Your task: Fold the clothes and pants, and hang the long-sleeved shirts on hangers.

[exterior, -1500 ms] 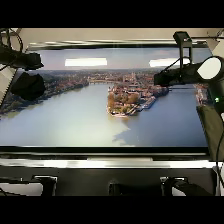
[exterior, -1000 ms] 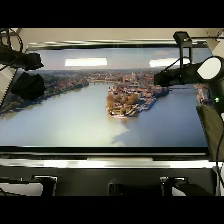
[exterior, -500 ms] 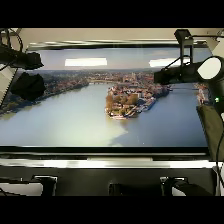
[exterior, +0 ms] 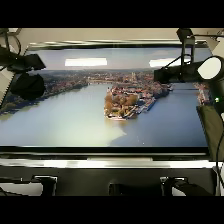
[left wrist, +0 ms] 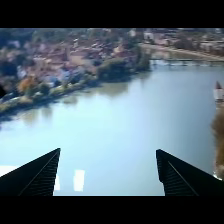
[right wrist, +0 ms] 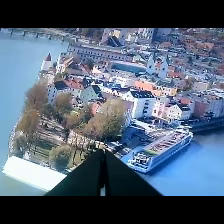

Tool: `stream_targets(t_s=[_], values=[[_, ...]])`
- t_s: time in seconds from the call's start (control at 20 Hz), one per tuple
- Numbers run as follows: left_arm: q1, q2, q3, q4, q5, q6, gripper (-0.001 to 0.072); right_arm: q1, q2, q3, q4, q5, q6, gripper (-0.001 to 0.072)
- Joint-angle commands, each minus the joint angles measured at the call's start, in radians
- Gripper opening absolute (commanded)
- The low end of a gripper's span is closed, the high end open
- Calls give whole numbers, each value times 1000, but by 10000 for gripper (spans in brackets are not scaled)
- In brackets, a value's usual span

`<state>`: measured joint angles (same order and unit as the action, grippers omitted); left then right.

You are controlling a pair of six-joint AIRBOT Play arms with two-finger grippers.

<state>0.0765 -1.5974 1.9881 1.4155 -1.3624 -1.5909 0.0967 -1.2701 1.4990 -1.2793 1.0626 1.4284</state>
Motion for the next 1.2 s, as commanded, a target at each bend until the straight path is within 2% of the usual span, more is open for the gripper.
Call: stream_targets(t_s=[0.0,0.2,0.3,0.45,0.6,0.65,0.8,0.85,0.9,0.95,1.0,1.1,1.15], values=[[71,-1,-66,186,10,-142,711,1,0,0,11,36,34,165],[201,-30,-194,189,198,-149,711,1,0,0,11,93,34,165],[246,-89,-212,185,220,-209,711,1,-1,0,11,91,34,165],[267,-197,-212,144,275,-189,710,1,0,0,11,93,34,165],[256,-278,-211,136,391,-190,710,1,0,0,12,102,34,171],[254,-299,-211,134,425,-191,710,1,0,0,15,115,34,213],[254,-361,-211,121,514,-192,708,1,0,0,15,148,68,231],[254,-378,-211,121,536,-194,694,1,0,0,17,146,92,270],[254,-391,-211,121,559,-198,590,1,0,0,22,146,106,275],[254,-400,-211,121,592,-201,531,1,0,0,30,146,106,275],[254,-408,-208,121,618,-211,440,1,0,0,40,147,106,275],[252,-419,-199,121,632,-213,135,1,0,0,66,146,106,275],[252,-421,-199,121,629,-213,37,1,0,0,75,146,110,275]])
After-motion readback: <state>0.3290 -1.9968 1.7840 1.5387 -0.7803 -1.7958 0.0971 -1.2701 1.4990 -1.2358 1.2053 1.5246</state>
